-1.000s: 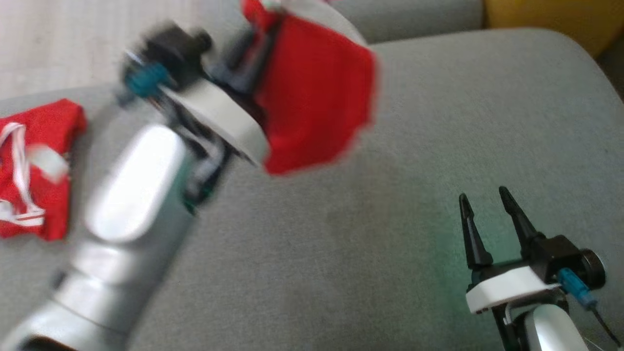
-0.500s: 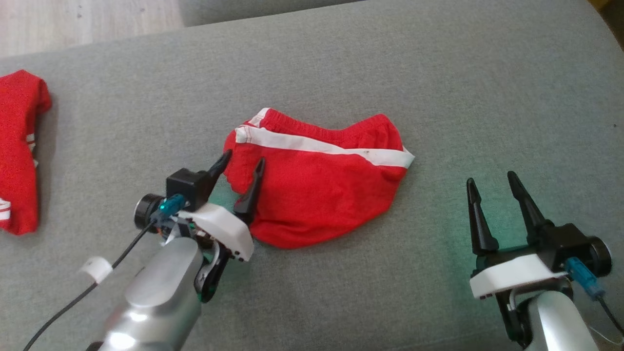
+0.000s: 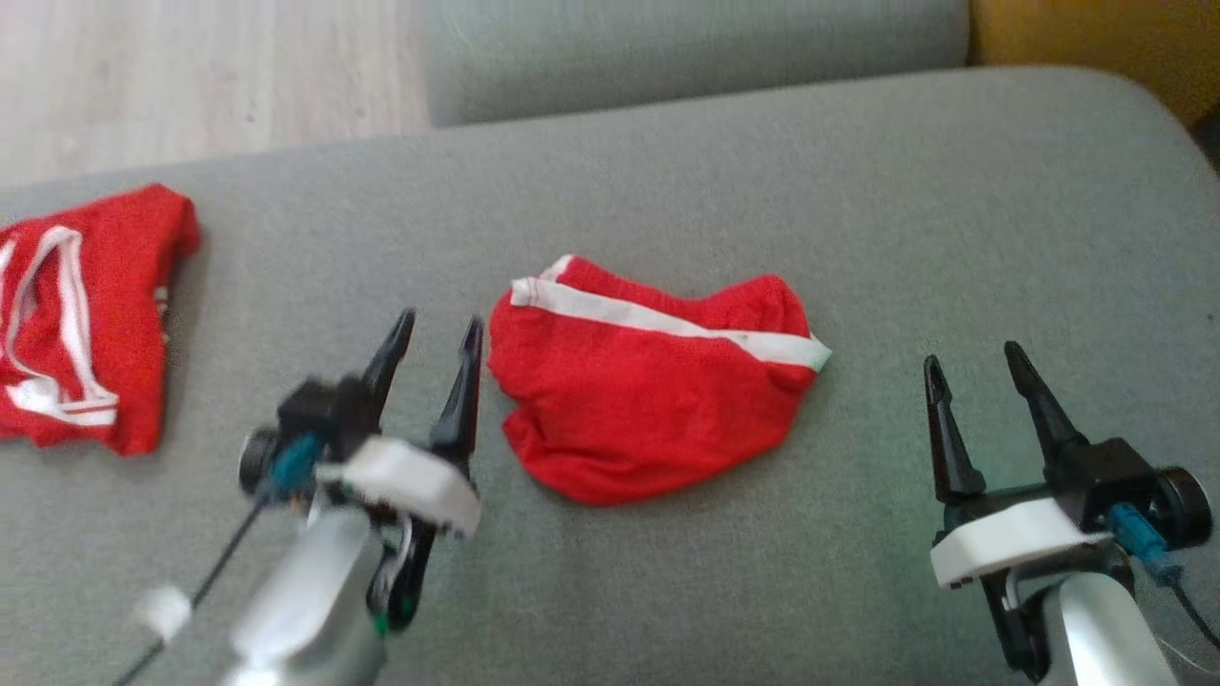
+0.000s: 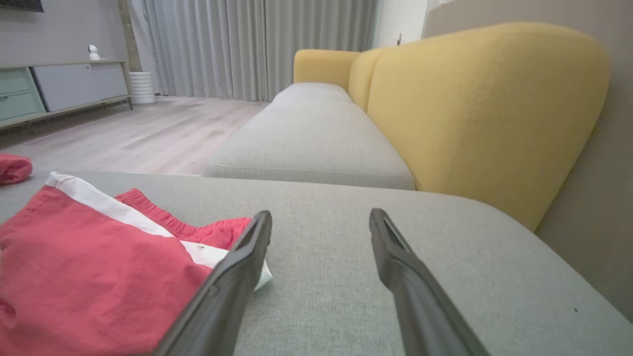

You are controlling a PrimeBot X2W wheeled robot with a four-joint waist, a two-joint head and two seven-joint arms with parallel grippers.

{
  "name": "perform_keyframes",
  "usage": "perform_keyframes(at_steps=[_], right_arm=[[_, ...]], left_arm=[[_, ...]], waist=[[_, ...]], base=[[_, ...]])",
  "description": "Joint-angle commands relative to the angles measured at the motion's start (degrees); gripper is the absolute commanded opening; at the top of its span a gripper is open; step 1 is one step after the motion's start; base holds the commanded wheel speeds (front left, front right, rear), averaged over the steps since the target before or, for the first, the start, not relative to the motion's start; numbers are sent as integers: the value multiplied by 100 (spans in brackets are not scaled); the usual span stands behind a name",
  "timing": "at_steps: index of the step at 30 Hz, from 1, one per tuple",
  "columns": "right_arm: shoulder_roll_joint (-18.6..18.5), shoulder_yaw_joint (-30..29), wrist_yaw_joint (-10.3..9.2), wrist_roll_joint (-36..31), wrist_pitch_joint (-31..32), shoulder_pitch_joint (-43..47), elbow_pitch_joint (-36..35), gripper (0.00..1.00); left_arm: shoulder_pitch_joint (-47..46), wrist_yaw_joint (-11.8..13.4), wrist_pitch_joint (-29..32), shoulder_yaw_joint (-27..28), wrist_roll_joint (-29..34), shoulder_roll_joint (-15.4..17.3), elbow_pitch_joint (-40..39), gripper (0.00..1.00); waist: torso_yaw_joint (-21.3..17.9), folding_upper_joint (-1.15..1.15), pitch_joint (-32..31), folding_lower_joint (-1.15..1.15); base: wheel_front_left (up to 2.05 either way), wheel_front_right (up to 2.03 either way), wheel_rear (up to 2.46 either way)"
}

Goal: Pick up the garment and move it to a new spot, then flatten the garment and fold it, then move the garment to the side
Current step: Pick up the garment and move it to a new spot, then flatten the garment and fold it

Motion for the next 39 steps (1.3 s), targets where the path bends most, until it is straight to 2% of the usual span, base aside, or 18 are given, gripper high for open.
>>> perform_keyframes(at_steps=[1,9,13,20,39], right_arm=[[-25,101,-4,-37,28,-21,-188,100],[-25,47,-4,49,77,463,-300,100],[-25,2,-4,170,70,789,-326,100],[-25,65,-4,332,38,1107,-298,100],[-25,214,-4,372,22,1033,-245,100]], left_arm=[[104,83,-61,271,-66,192,-263,100],[1901,782,-69,955,39,409,-1808,100],[2729,942,-70,1082,138,425,-2345,100],[3264,1044,-70,1111,179,428,-2681,100],[3274,1120,54,1022,175,493,-2779,100]], waist=[[134,0,-285,0],[300,0,-699,0],[407,0,-793,0],[495,0,-877,0],[485,0,-814,0]], base=[[0,0,0],[0,0,0],[0,0,0],[0,0,0],[0,0,0]])
